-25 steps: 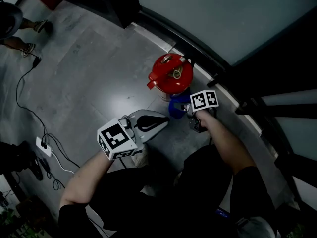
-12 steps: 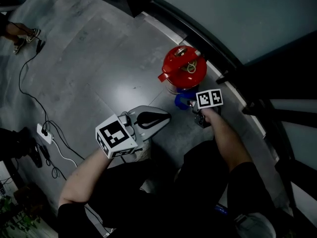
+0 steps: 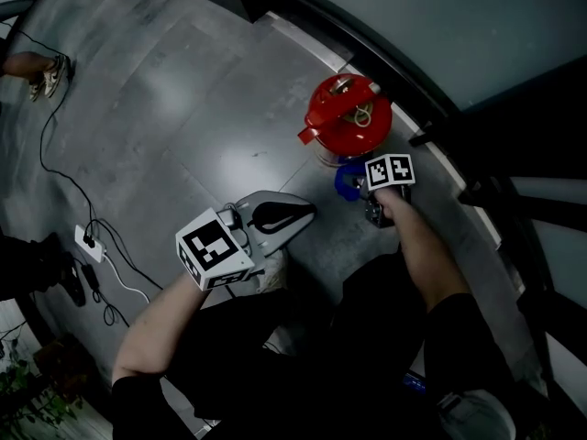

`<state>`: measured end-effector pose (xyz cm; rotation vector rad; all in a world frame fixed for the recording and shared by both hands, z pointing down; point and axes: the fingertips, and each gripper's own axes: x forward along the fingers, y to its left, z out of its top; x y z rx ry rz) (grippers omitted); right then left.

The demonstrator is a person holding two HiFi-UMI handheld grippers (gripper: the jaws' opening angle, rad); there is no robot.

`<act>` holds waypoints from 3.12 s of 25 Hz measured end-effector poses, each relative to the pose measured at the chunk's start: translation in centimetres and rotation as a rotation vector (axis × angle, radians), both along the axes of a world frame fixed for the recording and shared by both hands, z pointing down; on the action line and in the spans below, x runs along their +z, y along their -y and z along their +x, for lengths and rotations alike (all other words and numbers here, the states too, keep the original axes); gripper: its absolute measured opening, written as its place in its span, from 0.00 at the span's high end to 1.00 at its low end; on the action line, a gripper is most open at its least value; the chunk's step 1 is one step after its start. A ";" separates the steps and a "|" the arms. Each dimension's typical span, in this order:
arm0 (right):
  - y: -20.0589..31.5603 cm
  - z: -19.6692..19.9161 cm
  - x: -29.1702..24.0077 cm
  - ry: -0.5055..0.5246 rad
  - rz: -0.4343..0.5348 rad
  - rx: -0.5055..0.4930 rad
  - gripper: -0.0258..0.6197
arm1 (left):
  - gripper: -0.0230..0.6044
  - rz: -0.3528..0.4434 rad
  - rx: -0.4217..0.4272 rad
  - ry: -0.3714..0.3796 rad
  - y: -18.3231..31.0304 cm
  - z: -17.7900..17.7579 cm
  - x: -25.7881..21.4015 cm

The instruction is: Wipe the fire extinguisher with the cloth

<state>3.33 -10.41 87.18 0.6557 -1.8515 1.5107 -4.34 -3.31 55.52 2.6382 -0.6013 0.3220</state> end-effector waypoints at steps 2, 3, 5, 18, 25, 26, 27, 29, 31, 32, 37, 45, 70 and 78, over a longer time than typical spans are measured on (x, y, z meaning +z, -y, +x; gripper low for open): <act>-0.8 0.4 -0.8 0.007 -0.025 -0.063 0.75 | 0.95 0.008 0.012 -0.006 0.2 0.4 -0.3; -1.5 0.7 -1.4 0.003 -0.035 -0.131 0.75 | 0.95 0.013 0.021 -0.011 0.2 0.7 -0.5; -3.1 1.5 -3.2 -0.010 -0.014 -0.316 0.75 | 0.95 0.017 0.041 -0.024 0.3 1.5 -1.0; -2.3 5.1 -27.0 0.322 0.590 -0.632 0.75 | 0.95 0.097 0.223 -0.084 -0.9 5.8 -4.9; -3.7 0.1 -41.6 0.635 0.888 -0.610 0.75 | 0.95 0.119 0.209 -0.109 -1.7 5.3 -7.9; -3.9 -1.1 -41.9 0.654 0.868 -0.588 0.75 | 0.95 0.122 0.213 -0.098 -2.1 5.2 -7.7; -3.8 -2.2 -41.8 0.667 0.828 -0.546 0.75 | 0.95 0.120 0.215 -0.088 -2.5 5.1 -7.6; -3.2 -4.3 -40.5 0.676 0.718 -0.411 0.75 | 0.95 0.106 0.215 -0.076 -3.2 4.5 -7.3; -2.3 -5.6 -38.4 0.651 0.606 -0.263 0.75 | 0.95 0.091 0.214 -0.075 -3.6 3.9 -7.2; -2.0 -6.1 -37.4 0.640 0.556 -0.201 0.75 | 0.95 0.086 0.214 -0.078 -3.8 3.8 -7.1; -1.0 -7.2 -33.5 0.643 0.348 0.067 0.75 | 0.95 0.061 0.238 -0.068 -4.1 3.7 -6.2; 0.4 -7.1 -29.7 0.752 0.117 0.379 0.75 | 0.95 0.007 0.223 -0.141 -3.7 3.5 -6.1; 0.7 -8.2 -10.4 0.516 0.121 0.466 0.75 | 0.95 -0.056 0.288 -0.169 -4.6 3.7 -4.3; 0.1 -8.5 -6.8 0.406 0.069 0.398 0.75 | 0.95 -0.083 0.279 -0.153 -4.7 2.5 -3.0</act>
